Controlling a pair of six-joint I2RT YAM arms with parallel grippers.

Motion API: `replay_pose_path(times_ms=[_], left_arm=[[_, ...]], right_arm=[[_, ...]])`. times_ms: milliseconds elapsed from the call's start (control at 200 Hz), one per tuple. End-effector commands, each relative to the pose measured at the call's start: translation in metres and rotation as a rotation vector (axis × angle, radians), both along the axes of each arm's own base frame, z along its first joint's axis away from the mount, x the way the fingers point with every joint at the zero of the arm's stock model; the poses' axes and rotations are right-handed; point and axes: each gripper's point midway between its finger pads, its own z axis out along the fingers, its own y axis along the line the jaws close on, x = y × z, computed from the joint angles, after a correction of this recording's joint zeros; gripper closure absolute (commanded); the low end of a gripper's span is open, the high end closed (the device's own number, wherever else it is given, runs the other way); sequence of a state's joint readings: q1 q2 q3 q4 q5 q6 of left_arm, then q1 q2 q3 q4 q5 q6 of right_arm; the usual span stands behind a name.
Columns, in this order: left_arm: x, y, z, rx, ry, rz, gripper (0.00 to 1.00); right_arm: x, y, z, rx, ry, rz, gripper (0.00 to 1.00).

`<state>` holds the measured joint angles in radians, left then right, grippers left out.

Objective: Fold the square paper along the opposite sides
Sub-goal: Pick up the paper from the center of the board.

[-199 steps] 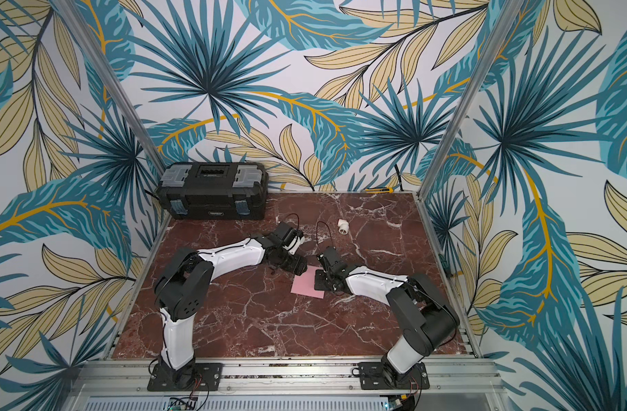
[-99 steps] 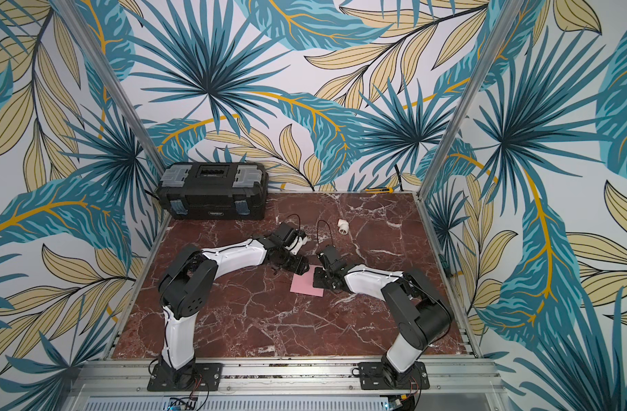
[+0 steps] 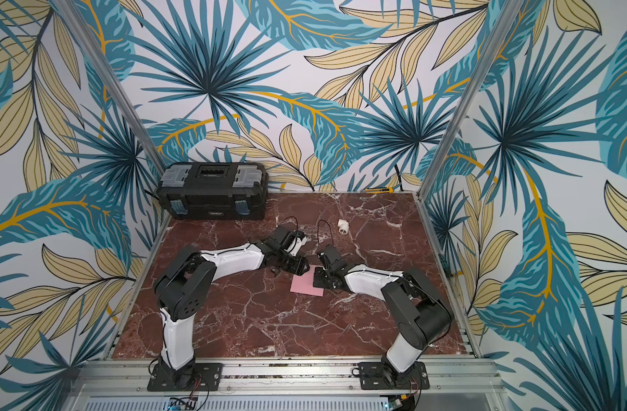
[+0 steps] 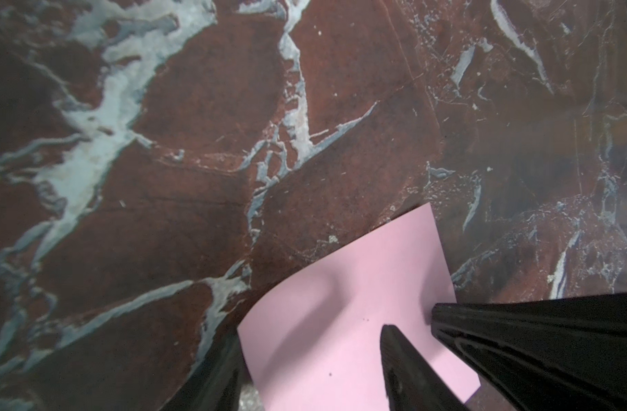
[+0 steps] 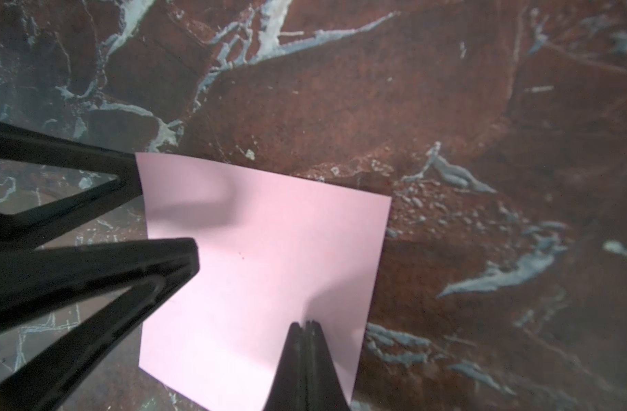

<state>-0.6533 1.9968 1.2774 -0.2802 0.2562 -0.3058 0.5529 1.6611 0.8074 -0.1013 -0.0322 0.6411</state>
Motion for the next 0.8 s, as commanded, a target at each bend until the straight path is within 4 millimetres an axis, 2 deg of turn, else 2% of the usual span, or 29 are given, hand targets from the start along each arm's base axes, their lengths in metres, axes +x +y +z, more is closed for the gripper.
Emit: replay_pose_path(times_ms=[0, 210, 476, 696, 796], left_arm=[[-0.027, 0.013, -0.024, 0.044, 0.108, 0.000, 0.39], [-0.028, 0.014, -0.023, 0.046, 0.105, 0.004, 0.50], [-0.025, 0.017, -0.021, 0.058, 0.090, 0.016, 0.77], [-0.020, 0.021, -0.016, 0.079, 0.061, 0.033, 0.88], [-0.014, 0.023, -0.006, 0.091, 0.025, 0.048, 0.94]], right_arm=[[-0.010, -0.006, -0.018, -0.015, 0.055, -0.012, 1.00], [-0.010, -0.004, -0.019, -0.006, 0.058, -0.009, 1.00], [-0.011, -0.003, -0.021, -0.006, 0.064, -0.004, 1.00], [-0.011, -0.003, -0.020, -0.001, 0.062, -0.003, 1.00], [-0.011, -0.002, -0.017, 0.005, 0.054, 0.001, 1.00]])
